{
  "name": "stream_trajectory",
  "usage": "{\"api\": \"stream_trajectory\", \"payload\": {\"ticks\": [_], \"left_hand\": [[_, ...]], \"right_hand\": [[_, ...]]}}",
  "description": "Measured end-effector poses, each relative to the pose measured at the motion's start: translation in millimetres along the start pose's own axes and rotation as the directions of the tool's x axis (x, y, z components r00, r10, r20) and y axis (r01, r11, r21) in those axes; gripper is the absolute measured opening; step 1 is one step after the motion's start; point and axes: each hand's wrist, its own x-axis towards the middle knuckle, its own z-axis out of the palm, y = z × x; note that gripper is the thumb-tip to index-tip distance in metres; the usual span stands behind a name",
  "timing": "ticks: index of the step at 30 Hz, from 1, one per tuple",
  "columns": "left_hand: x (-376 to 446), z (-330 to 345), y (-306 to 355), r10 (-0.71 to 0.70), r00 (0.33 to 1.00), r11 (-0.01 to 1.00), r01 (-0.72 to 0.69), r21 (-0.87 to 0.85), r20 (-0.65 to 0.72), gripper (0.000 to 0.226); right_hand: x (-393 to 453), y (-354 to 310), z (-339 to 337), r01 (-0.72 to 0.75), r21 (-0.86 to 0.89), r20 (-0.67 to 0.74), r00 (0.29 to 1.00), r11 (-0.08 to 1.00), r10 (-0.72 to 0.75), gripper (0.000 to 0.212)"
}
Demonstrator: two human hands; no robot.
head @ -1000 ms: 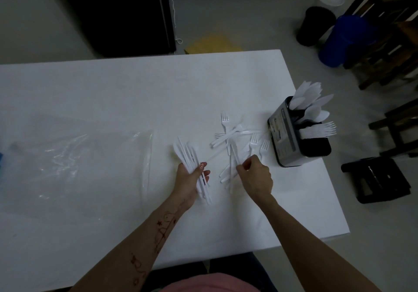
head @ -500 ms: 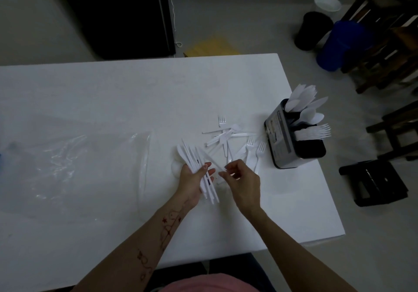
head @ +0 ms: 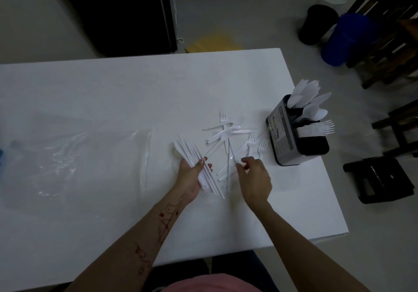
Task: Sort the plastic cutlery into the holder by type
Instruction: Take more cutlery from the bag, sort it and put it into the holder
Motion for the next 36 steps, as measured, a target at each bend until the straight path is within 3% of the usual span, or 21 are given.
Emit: {"api": "stream_trajectory", "payload": {"ticks": [2, 4, 10, 13, 17, 21, 25, 27, 31, 34, 36], "left_hand": [[0, 0, -2, -0.015, 1.000, 1.000, 0.015, 0.001, 0.009, 0.026], [-2, 0, -1, -0.030, 0.999, 1.000, 0.030, -0.010, 0.027, 0.022], [-3, -1, 0, -0.045, 0.998, 0.999, 0.044, 0.024, 0.040, 0.028], [-3, 0, 1, -0.053, 0.998, 0.999, 0.053, -0.001, 0.032, 0.034], [-3, 3, 5, -0.001, 0.998, 0.998, -0.003, 0.063, 0.064, 0.027], [-7, 5, 10, -0.006, 0.995, 0.997, -0.001, 0.072, 0.099, 0.010], [-11, 10, 17, -0.019, 0.993, 1.000, 0.019, 0.000, 0.118, 0.028], [-16, 15, 22, 0.027, 0.994, 0.997, -0.035, 0.074, 0.107, 0.031], [-23, 40, 36, 0.163, 0.961, 0.877, -0.246, 0.413, 0.225, 0.032], [-29, 81, 54, 0.229, 0.893, 0.724, -0.422, 0.545, 0.387, 0.039], [-32, 114, 66, 0.262, 0.824, 0.640, -0.538, 0.549, 0.501, 0.033]], "right_hand": [[9, 0, 1, -0.089, -0.151, 0.069, 0.993, 0.984, 0.101, 0.027], [14, -1, 4, -0.086, -0.222, 0.127, 0.985, 0.971, 0.117, 0.025], [12, -8, -1, -0.191, -0.054, 0.106, 0.975, 0.980, 0.196, 0.022], [-2, -11, -5, -0.042, 0.135, 0.152, 0.988, 0.990, 0.021, 0.013], [-21, -25, -9, 0.092, 0.387, 0.280, 0.936, 0.917, -0.212, 0.010], [-22, -24, -9, 0.194, 0.396, 0.285, 0.903, 0.898, -0.321, 0.013], [-16, -23, -16, 0.314, 0.272, 0.288, 0.875, 0.910, -0.389, 0.019], [-10, -26, -24, 0.327, 0.199, 0.235, 0.899, 0.924, -0.369, 0.025], [15, -42, -56, 0.175, 0.397, 0.098, 0.968, 0.901, -0.231, 0.039], [41, -60, -98, 0.162, 0.509, 0.082, 0.968, 0.845, -0.236, 0.050], [56, -69, -132, 0.202, 0.551, 0.051, 0.960, 0.810, -0.274, 0.040]]}}
